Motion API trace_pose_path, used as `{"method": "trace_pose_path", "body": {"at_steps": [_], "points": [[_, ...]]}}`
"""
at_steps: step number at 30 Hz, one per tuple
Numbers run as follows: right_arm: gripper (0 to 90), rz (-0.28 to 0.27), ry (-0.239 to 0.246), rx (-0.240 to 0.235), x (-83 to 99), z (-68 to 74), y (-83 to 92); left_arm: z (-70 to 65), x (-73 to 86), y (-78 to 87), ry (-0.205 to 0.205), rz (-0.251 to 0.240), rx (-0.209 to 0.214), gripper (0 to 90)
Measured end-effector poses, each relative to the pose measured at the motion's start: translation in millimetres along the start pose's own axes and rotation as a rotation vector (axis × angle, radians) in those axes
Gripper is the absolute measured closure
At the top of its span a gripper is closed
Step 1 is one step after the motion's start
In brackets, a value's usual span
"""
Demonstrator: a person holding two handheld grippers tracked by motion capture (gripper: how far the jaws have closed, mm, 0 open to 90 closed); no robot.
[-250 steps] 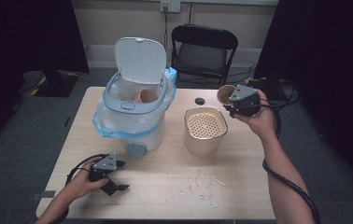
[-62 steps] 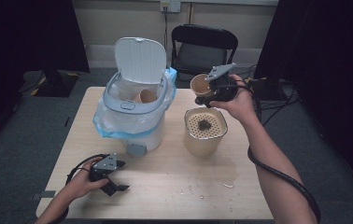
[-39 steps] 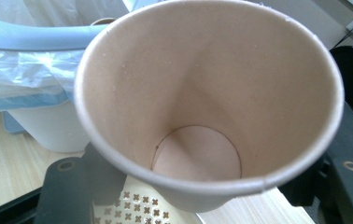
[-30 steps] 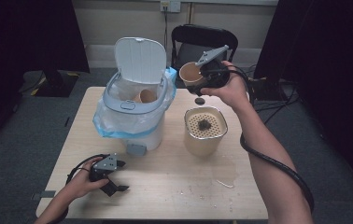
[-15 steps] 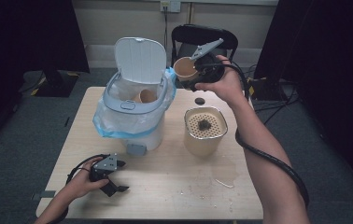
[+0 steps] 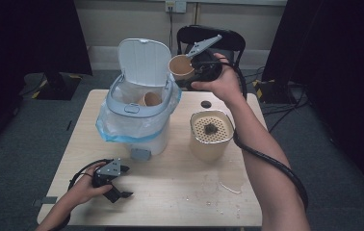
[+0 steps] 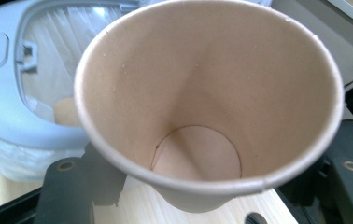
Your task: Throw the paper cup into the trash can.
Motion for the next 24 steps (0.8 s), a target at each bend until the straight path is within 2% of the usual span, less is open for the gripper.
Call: {"method": "trace_pose_path", "body": {"at_steps": [10, 16, 21, 24], "points": [[30.6, -0.03, 0.002, -0.039, -15.4, 13.8, -16.9, -0.1, -0.1, -0.2, 0.001, -0.002, 0.001, 4.1], [30.5, -0.023, 0.007, -0.061, -20.5, 22.4, -26.9, 0.0, -0.1, -0.3, 0.0, -0.003, 0.0, 4.1], [30.3, -0.046, -0.001, -0.094, -27.2, 34.6, -41.8, 0.0, 0.0, -0.1, 0.001, 0.0, 0.0, 4.1], [30.2, -0.039, 0.005, -0.109, -27.1, 40.0, -50.3, -0.1, 0.0, -0.1, 0.001, 0.0, 0.0, 4.1]]}}
Point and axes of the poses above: each handheld gripper's, and its own axes: y roughly backward along the jaws, x roughly out of its underside, z roughly to its left, the point moved 10 cm from there along -y, roughly forward along the jaws, and after that the axes turned 5 degrees about -z, right-handed, at the moved point
